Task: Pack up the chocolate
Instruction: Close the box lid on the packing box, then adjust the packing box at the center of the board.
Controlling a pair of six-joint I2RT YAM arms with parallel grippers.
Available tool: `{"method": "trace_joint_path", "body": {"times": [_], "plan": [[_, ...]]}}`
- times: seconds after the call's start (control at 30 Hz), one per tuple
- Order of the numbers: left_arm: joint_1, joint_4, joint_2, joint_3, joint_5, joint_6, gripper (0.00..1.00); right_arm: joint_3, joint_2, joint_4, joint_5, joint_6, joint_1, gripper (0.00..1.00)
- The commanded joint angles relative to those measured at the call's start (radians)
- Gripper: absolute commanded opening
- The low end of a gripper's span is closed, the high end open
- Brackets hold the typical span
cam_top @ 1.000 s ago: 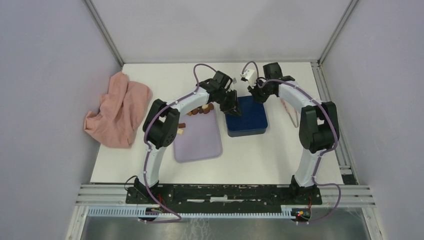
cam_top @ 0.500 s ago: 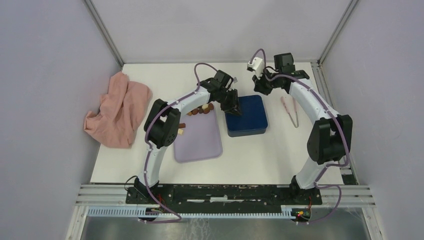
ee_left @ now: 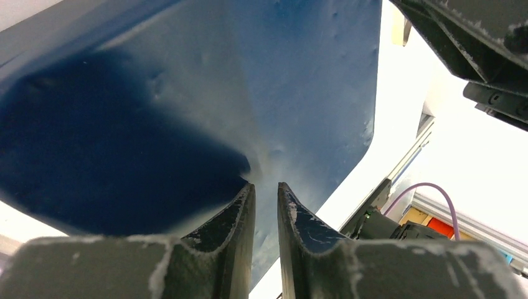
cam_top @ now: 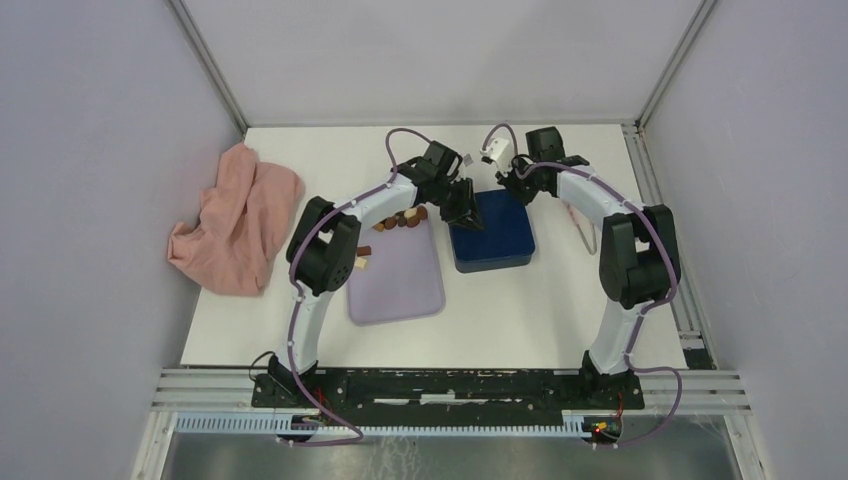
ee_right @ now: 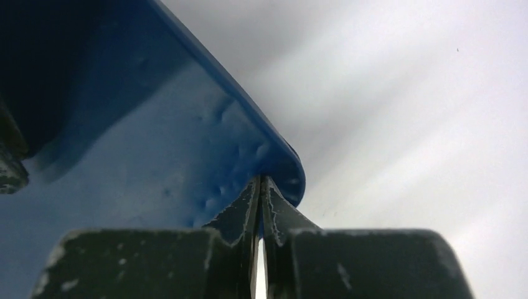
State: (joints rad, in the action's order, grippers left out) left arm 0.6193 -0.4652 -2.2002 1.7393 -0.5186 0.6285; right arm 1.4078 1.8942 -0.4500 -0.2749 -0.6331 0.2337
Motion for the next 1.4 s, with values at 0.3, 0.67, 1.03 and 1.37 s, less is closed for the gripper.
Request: {"method": "trace_joint_path", "body": {"times": [0.3,0.67,1.03,1.37], "plan": [[-0.081,0.153,0.162,0.074,0.067,0.044,0.53,0.039,-0.186,-0.518,-0.618,-0.367,-0.126,0.24],[-0.212,0.026,-0.080,0.256,0.098,-0.001,0.36,-0.471,-0.407,-0.445,-0.432,-0.729,-0.050,0.17],[-0.133,0.008,-0.238,0.334,-0.020,-0.050,0.33,-0.477,-0.334,-0.079,-0.179,-0.330,-0.054,0.21],[-0.042,0.120,0.018,-0.060,-0.021,-0.052,0.31,-0.261,-0.215,-0.033,-0.126,-0.076,-0.175,0.32]]}}
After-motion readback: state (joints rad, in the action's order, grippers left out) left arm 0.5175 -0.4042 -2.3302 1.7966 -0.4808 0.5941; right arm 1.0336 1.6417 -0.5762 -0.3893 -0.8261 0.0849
